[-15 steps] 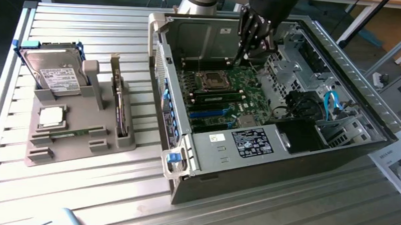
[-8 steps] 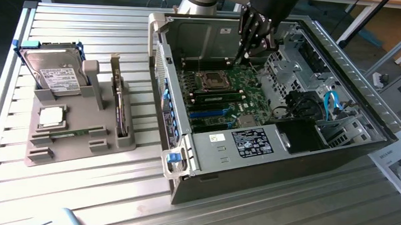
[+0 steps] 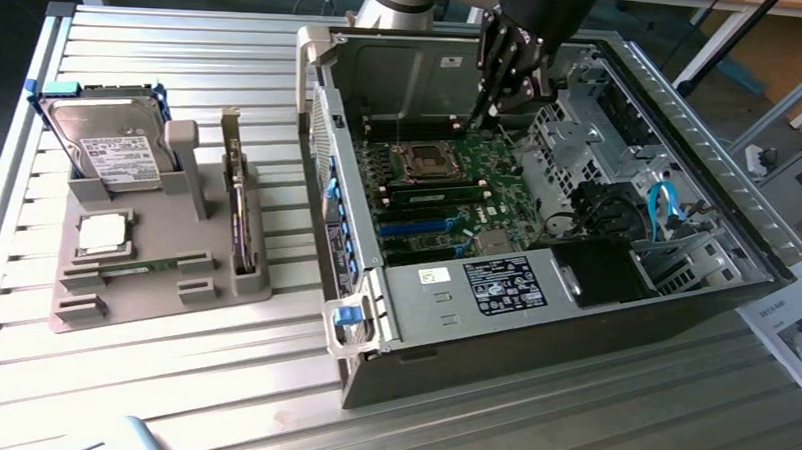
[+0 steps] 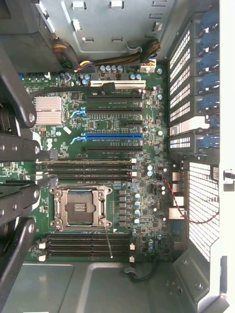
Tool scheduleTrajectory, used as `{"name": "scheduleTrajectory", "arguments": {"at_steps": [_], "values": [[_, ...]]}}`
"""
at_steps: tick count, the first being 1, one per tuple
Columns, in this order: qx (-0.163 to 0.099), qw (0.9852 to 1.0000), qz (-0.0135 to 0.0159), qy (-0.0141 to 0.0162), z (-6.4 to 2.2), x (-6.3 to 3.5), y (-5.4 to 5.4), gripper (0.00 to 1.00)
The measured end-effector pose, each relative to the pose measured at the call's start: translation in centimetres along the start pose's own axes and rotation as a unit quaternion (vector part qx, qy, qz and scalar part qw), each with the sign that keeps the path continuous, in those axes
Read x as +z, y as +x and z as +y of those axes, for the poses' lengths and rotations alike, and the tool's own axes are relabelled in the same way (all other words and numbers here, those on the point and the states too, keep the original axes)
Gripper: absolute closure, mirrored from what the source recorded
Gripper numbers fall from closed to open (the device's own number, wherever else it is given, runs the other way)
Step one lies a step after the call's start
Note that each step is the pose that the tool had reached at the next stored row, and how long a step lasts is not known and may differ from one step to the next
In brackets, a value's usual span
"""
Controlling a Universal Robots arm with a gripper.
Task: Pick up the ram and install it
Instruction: 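Press down the ram until it locks into place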
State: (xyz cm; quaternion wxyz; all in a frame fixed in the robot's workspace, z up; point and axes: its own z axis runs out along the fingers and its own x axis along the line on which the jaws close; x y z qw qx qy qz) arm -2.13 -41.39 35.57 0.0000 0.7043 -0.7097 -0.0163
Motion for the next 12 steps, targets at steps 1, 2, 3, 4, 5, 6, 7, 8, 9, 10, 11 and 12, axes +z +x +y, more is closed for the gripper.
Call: {"name": "scheduleTrajectory", "arguments": {"at_steps": [1, 2, 3, 4, 5, 6, 7, 8, 9, 10, 11, 12], "values": [[0.0, 1.0, 0.0, 0.0, 0.0, 0.0, 0.0, 0.76], [0.0, 1.0, 0.0, 0.0, 0.0, 0.0, 0.0, 0.83], [0.0, 1.0, 0.0, 0.0, 0.0, 0.0, 0.0, 0.83], [0.0, 1.0, 0.0, 0.0, 0.0, 0.0, 0.0, 0.9], [0.0, 1.0, 0.0, 0.0, 0.0, 0.0, 0.0, 0.9], [0.0, 1.0, 0.0, 0.0, 0.0, 0.0, 0.0, 0.9], [0.0, 1.0, 0.0, 0.0, 0.0, 0.0, 0.0, 0.9], [0.0, 1.0, 0.0, 0.0, 0.0, 0.0, 0.0, 0.9], [0.0, 1.0, 0.0, 0.0, 0.0, 0.0, 0.0, 0.9], [0.0, 1.0, 0.0, 0.0, 0.0, 0.0, 0.0, 0.9], [0.0, 1.0, 0.0, 0.0, 0.0, 0.0, 0.0, 0.9], [0.0, 1.0, 0.0, 0.0, -0.03, 0.0, 0.0, 0.9]]}}
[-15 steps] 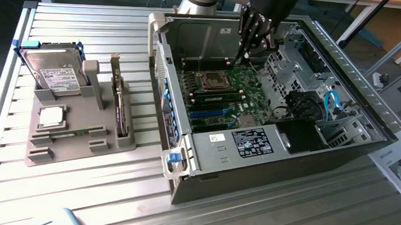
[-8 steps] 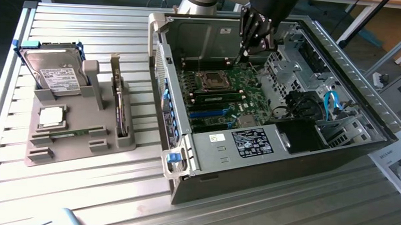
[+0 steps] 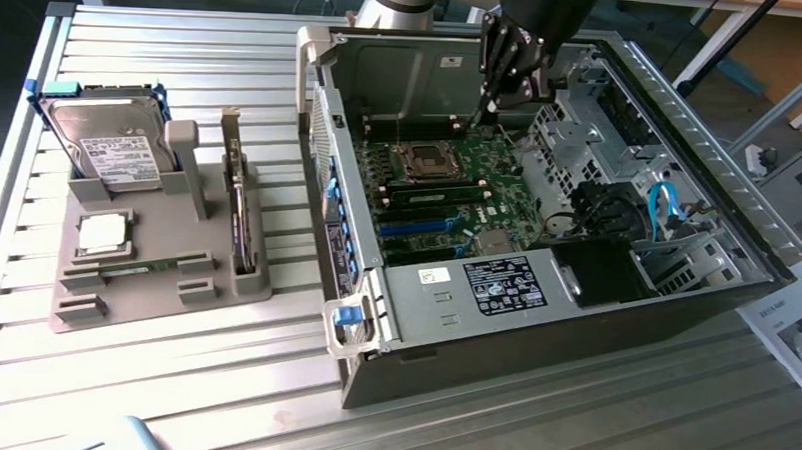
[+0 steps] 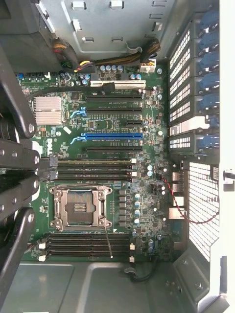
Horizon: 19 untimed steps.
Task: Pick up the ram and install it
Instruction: 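Press down the ram until it locks into place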
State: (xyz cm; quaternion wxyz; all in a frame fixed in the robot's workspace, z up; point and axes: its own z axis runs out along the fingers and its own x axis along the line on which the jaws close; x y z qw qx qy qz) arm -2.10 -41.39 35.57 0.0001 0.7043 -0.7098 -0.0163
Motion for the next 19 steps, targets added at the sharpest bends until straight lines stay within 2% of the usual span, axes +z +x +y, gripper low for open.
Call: {"name": "scheduleTrajectory", "arguments": {"at_steps": [3, 5, 12, 14, 19], "values": [[0.0, 1.0, 0.0, -0.0003, -0.9, -0.02, 0.0, 0.9], [0.0, 1.0, 0.0001, -0.0008, -1.98, -0.05, 0.0, 0.9], [0.0, 1.0, 0.0002, -0.0014, -4.76, -0.11, 0.0, 0.9], [0.0, 1.0, 0.0002, -0.0014, -4.78, -0.1, 0.0, 0.9], [0.0, 1.0, 0.0002, -0.0012, -4.8, 0.74, 0.0, 0.9]]}}
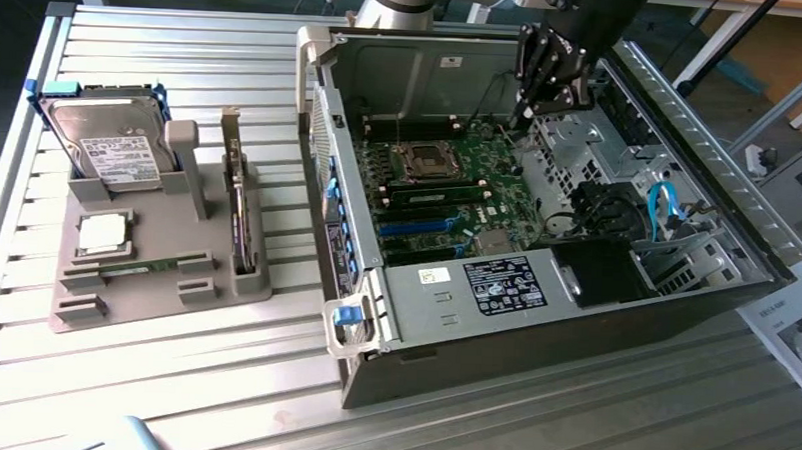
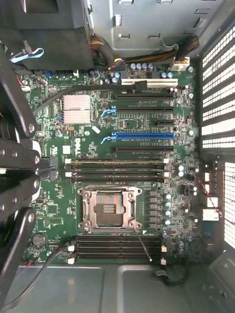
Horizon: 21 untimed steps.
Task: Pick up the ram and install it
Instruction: 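Press down the ram until it locks into place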
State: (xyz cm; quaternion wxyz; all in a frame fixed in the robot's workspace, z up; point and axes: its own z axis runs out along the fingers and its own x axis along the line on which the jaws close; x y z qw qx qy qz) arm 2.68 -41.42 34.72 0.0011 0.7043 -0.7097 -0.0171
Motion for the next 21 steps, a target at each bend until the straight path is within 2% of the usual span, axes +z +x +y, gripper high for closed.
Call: {"name": "scheduleTrajectory", "arguments": {"at_steps": [8, 21], "values": [[0.0, 1.0, -0.0001, 0.0009, -0.05, 1.81, 0.1, 0.9], [0.0, 1.0, -0.0001, 0.0038, -0.15, 5.76, 0.1, 0.9]]}}
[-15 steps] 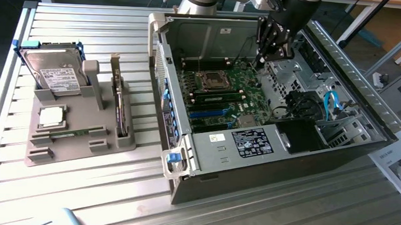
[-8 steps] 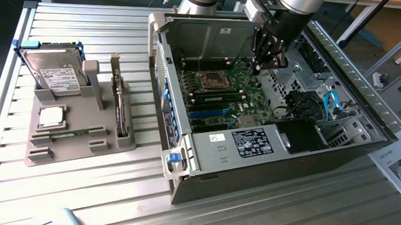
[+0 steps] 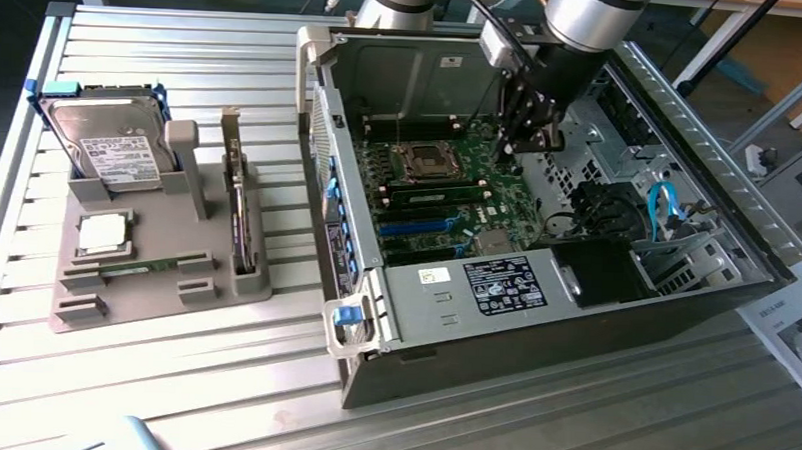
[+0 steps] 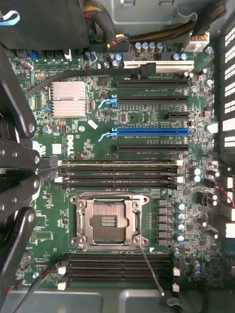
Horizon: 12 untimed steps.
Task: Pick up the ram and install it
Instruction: 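Press down the ram until it locks into place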
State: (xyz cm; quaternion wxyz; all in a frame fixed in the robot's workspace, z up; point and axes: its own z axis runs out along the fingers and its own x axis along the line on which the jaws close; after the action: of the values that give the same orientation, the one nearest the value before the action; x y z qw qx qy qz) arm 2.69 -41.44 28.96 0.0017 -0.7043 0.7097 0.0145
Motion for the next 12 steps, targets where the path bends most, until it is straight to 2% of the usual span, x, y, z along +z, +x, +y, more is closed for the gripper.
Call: {"name": "scheduleTrajectory", "arguments": {"at_steps": [12], "values": [[0.0, 1.0, 0.0, 0.0014, -0.05, 2.52, 0.1, 0.9]]}}
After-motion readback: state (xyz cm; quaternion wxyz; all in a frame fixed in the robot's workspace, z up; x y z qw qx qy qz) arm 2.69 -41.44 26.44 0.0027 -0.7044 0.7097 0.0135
